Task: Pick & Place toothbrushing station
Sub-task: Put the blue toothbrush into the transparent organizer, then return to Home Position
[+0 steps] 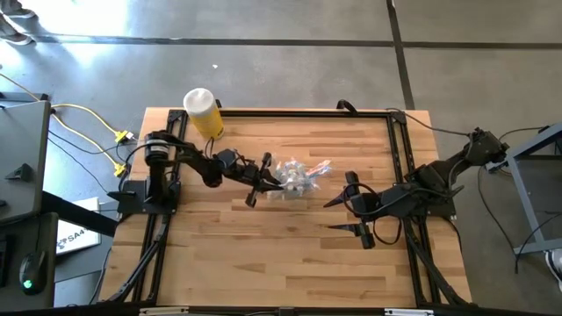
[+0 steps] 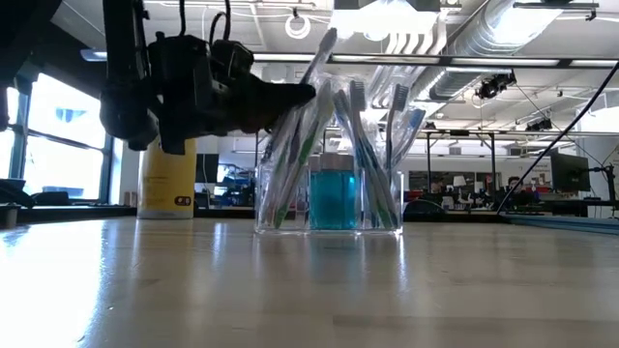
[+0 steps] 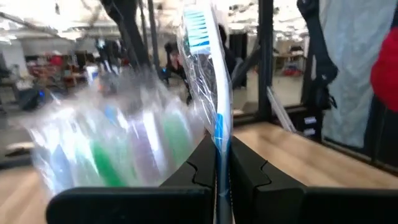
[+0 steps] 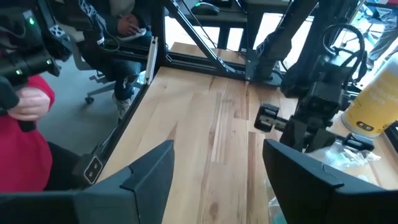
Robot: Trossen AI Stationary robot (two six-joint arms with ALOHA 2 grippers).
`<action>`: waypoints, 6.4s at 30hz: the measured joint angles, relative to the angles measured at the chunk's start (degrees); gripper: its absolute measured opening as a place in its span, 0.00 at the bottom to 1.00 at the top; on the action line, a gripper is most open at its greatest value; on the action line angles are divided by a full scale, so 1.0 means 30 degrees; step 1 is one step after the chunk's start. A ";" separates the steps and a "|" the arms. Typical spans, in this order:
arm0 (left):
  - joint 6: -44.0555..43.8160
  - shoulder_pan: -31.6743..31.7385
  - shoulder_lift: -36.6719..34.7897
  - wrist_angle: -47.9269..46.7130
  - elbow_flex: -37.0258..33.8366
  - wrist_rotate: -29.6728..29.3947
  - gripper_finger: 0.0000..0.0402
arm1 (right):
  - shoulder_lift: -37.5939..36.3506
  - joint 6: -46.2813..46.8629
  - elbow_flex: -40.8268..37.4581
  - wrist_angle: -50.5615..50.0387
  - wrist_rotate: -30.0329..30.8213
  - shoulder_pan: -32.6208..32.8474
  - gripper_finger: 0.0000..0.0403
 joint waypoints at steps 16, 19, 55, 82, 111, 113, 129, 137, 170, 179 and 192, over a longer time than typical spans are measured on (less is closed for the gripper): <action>-0.0396 -0.0018 0.0859 -0.0004 -0.0928 0.0410 0.03 | 0.0002 -0.0104 0.0000 0.0154 0.0000 0.0000 0.59; -0.0482 -0.0018 0.0855 -0.0015 -0.1010 0.0389 0.05 | 0.0006 -0.0326 0.0000 0.0157 0.0000 -0.0042 0.59; -0.2895 -0.0003 -0.0875 -0.4172 -0.1017 0.0344 0.14 | 0.1169 -0.0560 0.0000 0.0170 0.0619 -0.0222 0.59; -0.0867 0.0004 -0.5027 -0.8343 -0.2707 -0.0953 0.47 | 0.1260 -0.0598 0.0000 0.0664 0.0593 -0.0299 0.59; -0.0490 -0.0010 -2.5050 -3.1451 -0.3203 -0.6642 0.20 | -0.4411 1.2497 -0.1280 -1.3401 0.5001 0.1108 0.59; -0.0983 -0.0012 -2.5665 -3.1184 -0.3444 -0.6642 0.10 | -0.4899 1.2567 -0.2486 -1.2704 0.4577 0.1552 0.59; -0.2411 -0.0321 -2.8657 -2.7786 -0.6880 -0.7714 0.00 | -0.5965 0.3113 -1.4718 0.5805 0.3680 0.1483 0.36; -0.1757 -0.2833 -2.8713 -2.8320 -0.6882 -1.0046 0.00 | -0.7894 0.0204 -1.8357 1.0417 0.1224 -0.1483 0.02; -0.1531 -0.4892 -3.2117 -2.7565 -1.0361 -1.0561 0.00 | -2.1019 -0.1239 -2.3955 1.0708 -0.5096 -0.7927 0.00; -0.1333 -0.4892 -3.2125 -2.8196 -1.0400 -1.0685 0.00 | -2.0667 -0.1414 -2.3962 1.0293 -0.5102 -0.7927 0.00; -0.0752 -0.4892 -3.1686 -2.9956 -1.0292 -1.0803 0.00 | -2.0305 -0.1458 -2.3977 1.0230 -0.5122 -0.7927 0.00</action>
